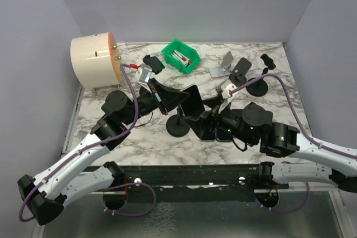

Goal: Remove the phone from the phone stand
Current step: Place the phone at the center of the board.

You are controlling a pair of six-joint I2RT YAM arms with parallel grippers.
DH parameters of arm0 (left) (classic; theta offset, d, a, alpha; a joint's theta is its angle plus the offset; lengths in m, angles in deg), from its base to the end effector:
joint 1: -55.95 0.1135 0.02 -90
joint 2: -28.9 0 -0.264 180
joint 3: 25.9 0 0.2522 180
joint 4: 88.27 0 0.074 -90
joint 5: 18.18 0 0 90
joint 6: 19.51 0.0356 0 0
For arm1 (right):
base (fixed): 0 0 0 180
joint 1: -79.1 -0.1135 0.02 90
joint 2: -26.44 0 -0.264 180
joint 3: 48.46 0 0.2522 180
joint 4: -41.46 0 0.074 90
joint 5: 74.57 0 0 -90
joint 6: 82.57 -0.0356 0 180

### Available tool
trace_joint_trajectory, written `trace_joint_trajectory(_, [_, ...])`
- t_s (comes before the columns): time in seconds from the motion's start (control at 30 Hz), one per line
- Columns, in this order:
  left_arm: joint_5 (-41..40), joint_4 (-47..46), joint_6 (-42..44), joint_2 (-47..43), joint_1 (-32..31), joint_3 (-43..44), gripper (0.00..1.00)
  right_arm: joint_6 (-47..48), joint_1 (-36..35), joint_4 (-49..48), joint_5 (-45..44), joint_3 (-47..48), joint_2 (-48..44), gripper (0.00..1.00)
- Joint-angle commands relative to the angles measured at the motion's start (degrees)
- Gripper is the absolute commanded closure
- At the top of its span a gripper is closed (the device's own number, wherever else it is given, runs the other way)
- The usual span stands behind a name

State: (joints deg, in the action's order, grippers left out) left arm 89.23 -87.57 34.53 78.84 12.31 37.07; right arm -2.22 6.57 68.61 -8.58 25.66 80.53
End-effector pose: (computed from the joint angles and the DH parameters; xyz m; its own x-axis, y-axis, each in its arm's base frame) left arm 0.1383 -0.1466 0.3955 -0.3858 -0.4063 -0.8283 0.7950 0.3091 -0.5220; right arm 0.0762 0.1939 0.4005 -0.1624 -0.0060 -0.9867 -0.7333 0.6699 0.1166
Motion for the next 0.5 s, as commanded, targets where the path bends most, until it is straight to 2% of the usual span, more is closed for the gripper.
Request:
trace_joint_trajectory(0.0, [0.07, -1.76, -1.04, -1.43, -0.31, 2.49, 1.0, -1.92, -0.06, 0.3, 6.06, 1.64, -3.79, 0.0])
trace_joint_trajectory(0.17, [0.58, -1.97, -1.81, -1.67, -0.31, 3.15, 1.0, -3.95, -0.07, -0.17, 8.35, 0.48, -7.35, 0.0])
trace_joint_trajectory(0.47, [5.31, -2.19, 0.38, -6.45, -0.31, 2.82, 1.0, -3.34, -0.07, -10.46, 22.56, -10.96, -21.34, 0.0])
